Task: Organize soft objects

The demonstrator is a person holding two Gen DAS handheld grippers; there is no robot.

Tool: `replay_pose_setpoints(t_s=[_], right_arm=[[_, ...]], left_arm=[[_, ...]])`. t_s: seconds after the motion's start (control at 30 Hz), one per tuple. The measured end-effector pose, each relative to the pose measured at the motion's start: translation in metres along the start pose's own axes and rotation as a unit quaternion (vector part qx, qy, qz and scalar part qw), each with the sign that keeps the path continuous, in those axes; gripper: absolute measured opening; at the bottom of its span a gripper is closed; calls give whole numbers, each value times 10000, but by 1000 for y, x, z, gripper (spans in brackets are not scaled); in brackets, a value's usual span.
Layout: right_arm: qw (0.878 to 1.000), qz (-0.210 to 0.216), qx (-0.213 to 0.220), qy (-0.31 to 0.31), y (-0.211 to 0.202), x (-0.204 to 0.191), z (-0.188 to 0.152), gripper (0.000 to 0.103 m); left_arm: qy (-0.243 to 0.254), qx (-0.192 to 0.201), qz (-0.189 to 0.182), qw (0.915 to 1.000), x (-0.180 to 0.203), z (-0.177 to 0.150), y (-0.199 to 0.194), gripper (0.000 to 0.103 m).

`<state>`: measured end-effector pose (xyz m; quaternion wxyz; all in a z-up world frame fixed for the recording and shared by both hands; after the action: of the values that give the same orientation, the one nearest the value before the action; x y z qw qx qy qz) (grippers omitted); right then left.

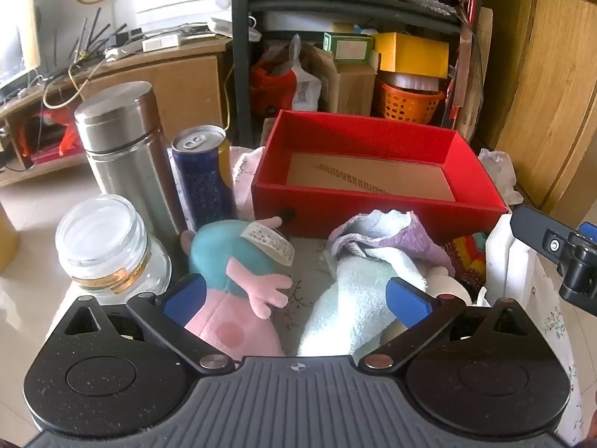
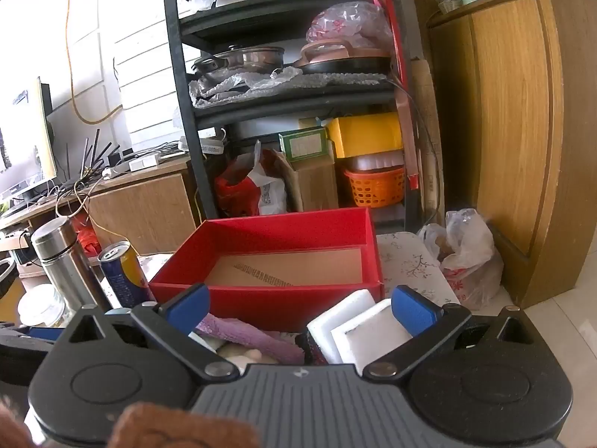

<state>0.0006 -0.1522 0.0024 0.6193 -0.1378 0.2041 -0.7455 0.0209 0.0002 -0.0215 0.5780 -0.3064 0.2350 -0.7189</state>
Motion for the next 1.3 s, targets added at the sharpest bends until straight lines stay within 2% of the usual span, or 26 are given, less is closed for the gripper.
replay_pose_setpoints(t_s=[0.27, 0.43, 0.77, 0.9, 1.3], right_arm=[[10000, -4, -33, -43, 0, -1, 0, 79], [10000, 16, -32, -57, -4, -8, 0, 79], [9997, -62, -27, -254, -1, -8, -4, 79], [9988, -257, 27, -408, 2, -10, -5, 79], [9988, -286, -25, -394, 4, -8, -6, 79]], left_arm=[[-116, 72, 43, 9999, -6, -3, -8, 98], [-200, -21, 83, 9998, -6, -2, 3, 98], [-408, 192, 332, 9984, -12, 1, -2, 98], [-403, 224, 311, 9985, -10, 1, -4, 98], [-236, 218, 232, 9992, 0, -1, -6, 98]])
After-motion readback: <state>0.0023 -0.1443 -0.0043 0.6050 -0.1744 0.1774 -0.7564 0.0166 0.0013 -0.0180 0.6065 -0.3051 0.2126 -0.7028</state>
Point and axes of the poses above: each gripper's, at about its wrist camera, not at the fingertips, and y roughly the way its jaws point, x to its right, z to its top, the point moved 3 cm from there along y, roughly the way its jaws point, and after that the axes turned 13 degrees about -z, right-handed, at the moved point
